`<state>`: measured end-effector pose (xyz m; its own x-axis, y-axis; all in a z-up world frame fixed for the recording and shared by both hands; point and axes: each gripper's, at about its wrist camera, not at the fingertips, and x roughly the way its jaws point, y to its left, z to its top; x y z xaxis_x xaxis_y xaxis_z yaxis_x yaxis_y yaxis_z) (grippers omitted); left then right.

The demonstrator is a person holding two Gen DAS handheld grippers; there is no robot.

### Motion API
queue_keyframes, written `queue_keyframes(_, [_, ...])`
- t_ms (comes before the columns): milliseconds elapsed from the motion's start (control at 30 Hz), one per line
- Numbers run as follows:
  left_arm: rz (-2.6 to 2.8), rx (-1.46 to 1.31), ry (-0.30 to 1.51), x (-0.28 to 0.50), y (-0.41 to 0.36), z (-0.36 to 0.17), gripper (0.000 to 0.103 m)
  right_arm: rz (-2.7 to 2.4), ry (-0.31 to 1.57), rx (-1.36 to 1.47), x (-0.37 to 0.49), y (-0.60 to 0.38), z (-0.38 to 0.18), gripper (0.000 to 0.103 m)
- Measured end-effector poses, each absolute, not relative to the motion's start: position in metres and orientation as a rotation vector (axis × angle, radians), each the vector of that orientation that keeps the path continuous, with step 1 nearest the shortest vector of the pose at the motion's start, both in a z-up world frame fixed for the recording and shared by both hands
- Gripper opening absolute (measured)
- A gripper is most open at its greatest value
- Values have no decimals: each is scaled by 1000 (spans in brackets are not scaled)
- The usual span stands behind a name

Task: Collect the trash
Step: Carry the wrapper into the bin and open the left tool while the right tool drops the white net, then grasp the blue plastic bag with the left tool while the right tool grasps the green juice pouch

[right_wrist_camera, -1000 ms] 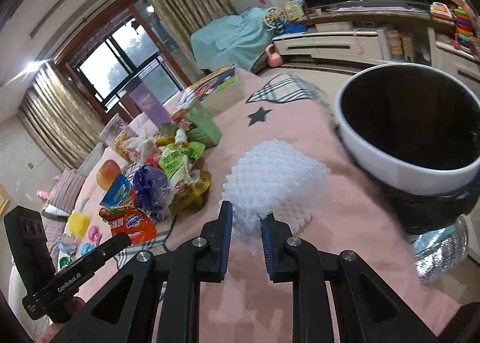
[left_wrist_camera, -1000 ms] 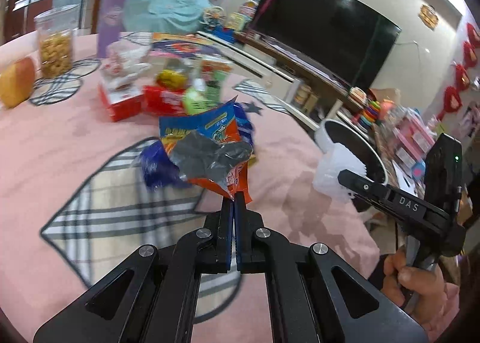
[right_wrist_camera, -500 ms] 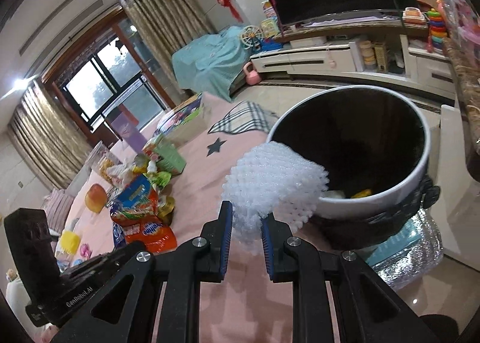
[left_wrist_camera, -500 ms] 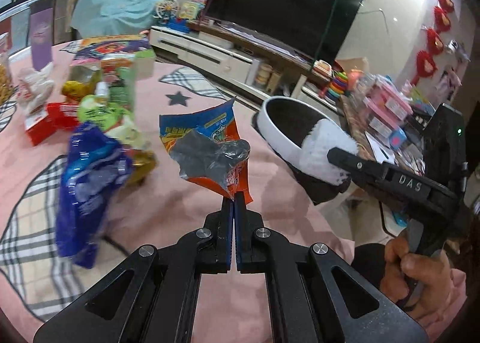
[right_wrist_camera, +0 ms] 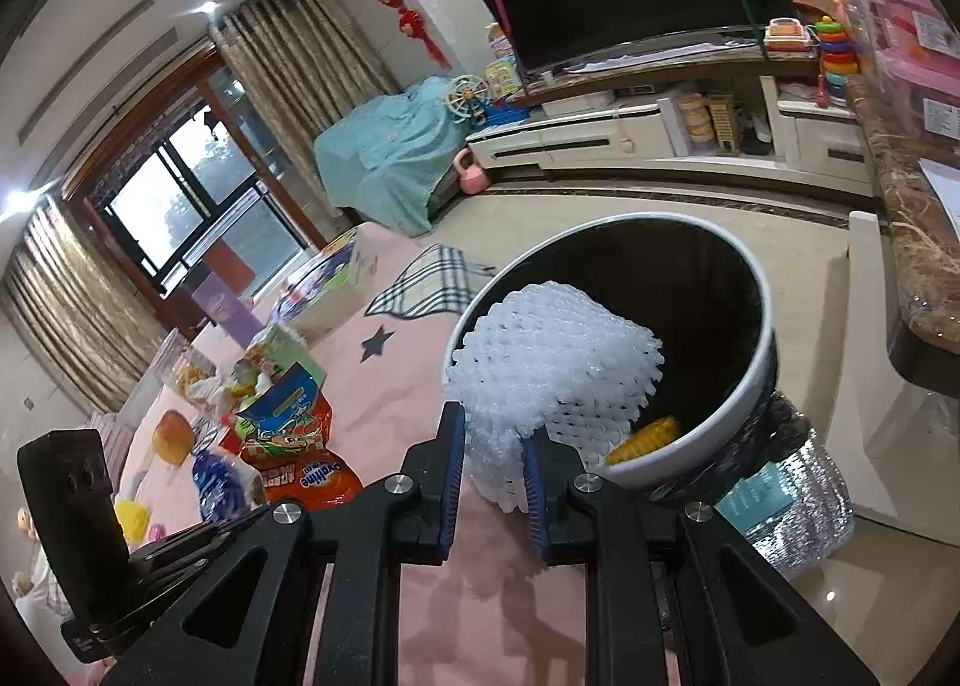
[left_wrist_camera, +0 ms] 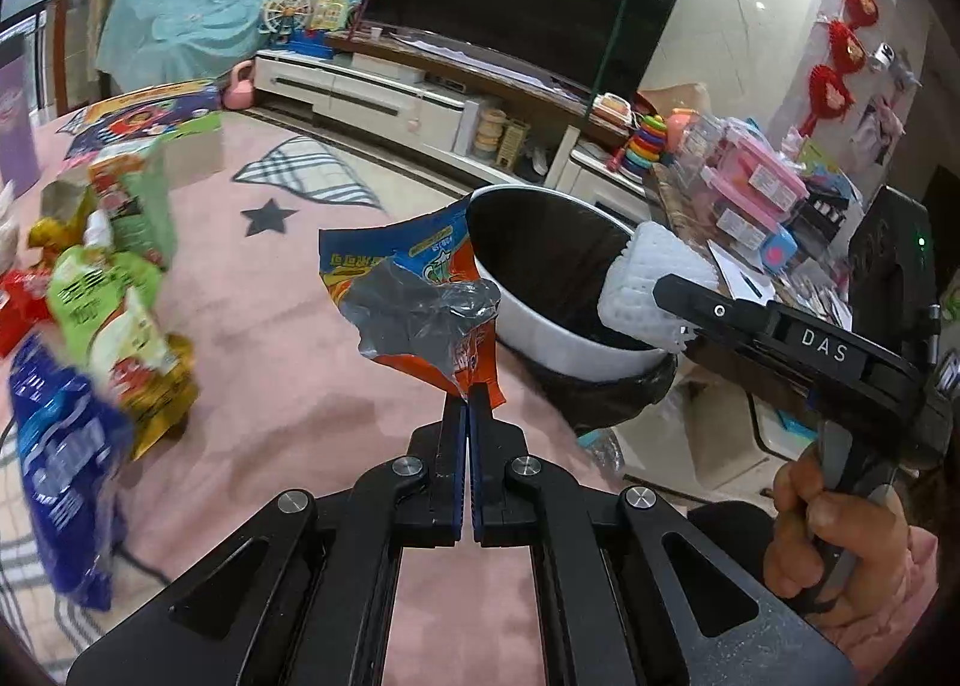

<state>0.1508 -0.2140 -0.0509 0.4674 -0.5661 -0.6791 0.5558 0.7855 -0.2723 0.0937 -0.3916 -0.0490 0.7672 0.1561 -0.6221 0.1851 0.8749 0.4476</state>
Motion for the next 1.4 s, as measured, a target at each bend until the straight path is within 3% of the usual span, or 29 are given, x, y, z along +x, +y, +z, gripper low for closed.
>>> queue_keyframes(800, [-774, 62, 879, 191, -293, -49, 1, -41, 763, 561, 124, -450, -65, 19])
queue_keyframes(967, [-780, 54, 914, 199, -300, -54, 1, -45, 774, 571, 126, -457, -68, 23])
queue_keyframes(1033, [-777, 51, 927, 201, -301, -56, 4, -45, 782, 579, 128, -458, -70, 24])
queue_keyframes(1100, [-764, 45, 945, 202, -300, -59, 14, -53, 791, 587, 128, -461, -72, 28])
queue_keyframes(1167, [-756, 37, 935, 201, -297, -58, 31, -57, 796, 597, 129, -463, -74, 36])
queue_keyframes(1233, [-739, 33, 928, 198, -293, -58, 35, -60, 795, 602, 129, -465, -74, 43])
queue_keyframes(1400, [-714, 7, 924, 191, -274, -60, 38, -55, 778, 599, 125, -460, -68, 44])
